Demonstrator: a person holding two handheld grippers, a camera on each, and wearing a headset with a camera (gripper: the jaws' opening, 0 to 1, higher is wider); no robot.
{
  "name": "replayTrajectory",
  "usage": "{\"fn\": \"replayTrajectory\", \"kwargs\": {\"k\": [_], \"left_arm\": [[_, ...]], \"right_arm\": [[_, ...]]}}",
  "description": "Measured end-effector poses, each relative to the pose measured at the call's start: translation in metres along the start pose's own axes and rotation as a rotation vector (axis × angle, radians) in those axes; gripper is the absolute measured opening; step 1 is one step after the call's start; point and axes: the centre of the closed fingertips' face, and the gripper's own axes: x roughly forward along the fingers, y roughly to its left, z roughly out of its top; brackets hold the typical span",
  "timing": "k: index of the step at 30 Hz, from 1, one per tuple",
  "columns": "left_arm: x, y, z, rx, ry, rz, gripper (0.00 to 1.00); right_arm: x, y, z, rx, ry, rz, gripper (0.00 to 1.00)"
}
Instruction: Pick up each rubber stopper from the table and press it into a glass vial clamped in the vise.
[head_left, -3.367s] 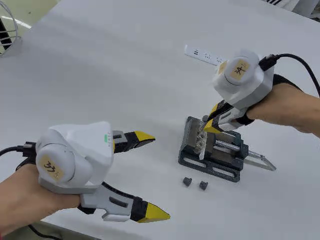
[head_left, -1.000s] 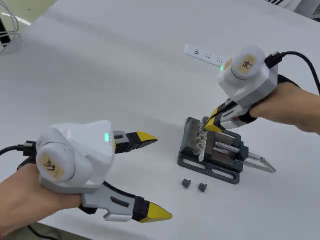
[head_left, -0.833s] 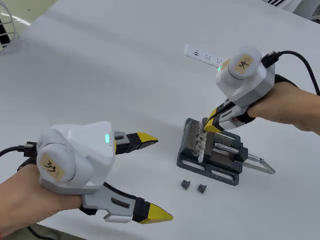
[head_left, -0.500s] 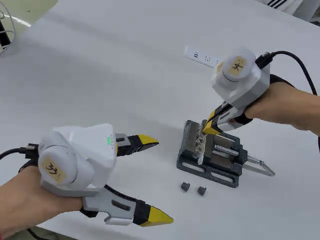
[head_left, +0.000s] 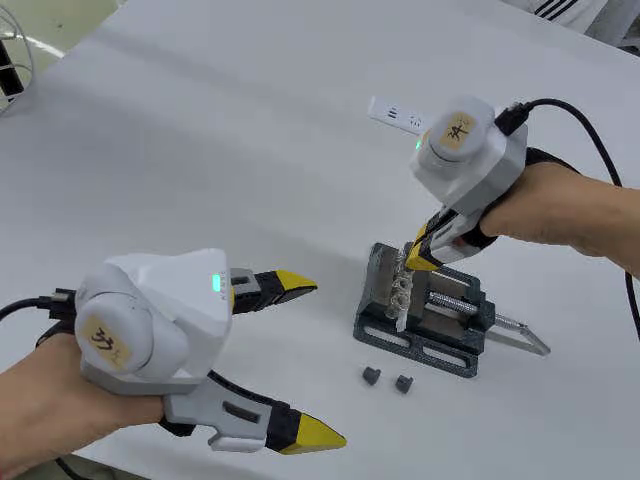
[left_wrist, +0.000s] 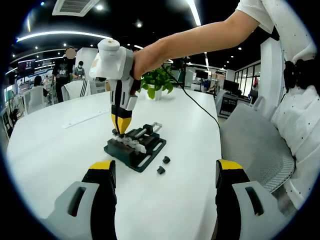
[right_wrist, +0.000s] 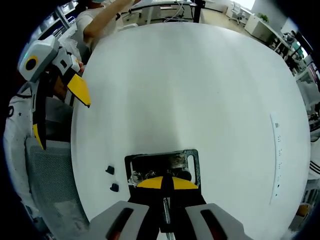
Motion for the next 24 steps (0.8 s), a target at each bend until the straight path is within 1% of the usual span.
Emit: {"fn": "replayTrajectory", "kwargs": {"k": [6,9,13,15,18,20,24], "left_arm": [[0.0011,0.0007,0.0017,0.005,-0.001,0.001,0.81],[0.0018,0.0006,0.0034,0.006,-0.005,0.000,0.81],[0.0023,-0.0001,0.0039,0.008,-0.001,-0.002,0.81],[0.0020,-0.0011,0.0053,0.010,0.000,-0.004,0.81],[0.0016,-0.0017,0.0064,0.015,0.004,-0.005,0.81],[0.0011,-0.0021,0.0075,0.018,0.007,-0.004,0.81],[0.0000,-0.0033,0.0090,0.021,0.011,-0.003,0.81]], "right_arm": [[0.0006,0.0000,0.0004,-0.008,0.008,-0.003,0.00],[0.0001,0.0004,0.0000,0.001,0.000,-0.001,0.00],[-0.0004,0.0009,-0.0004,-0.015,-0.007,-0.014,0.00],[-0.0010,0.0036,-0.0003,0.002,-0.020,-0.016,0.00],[-0.0026,0.0039,-0.0022,0.006,-0.044,-0.016,0.00],[-0.0028,0.0024,-0.0015,0.024,-0.063,-0.015,0.00],[-0.0022,0.0034,-0.0015,0.021,-0.089,-0.025,0.00]]}}
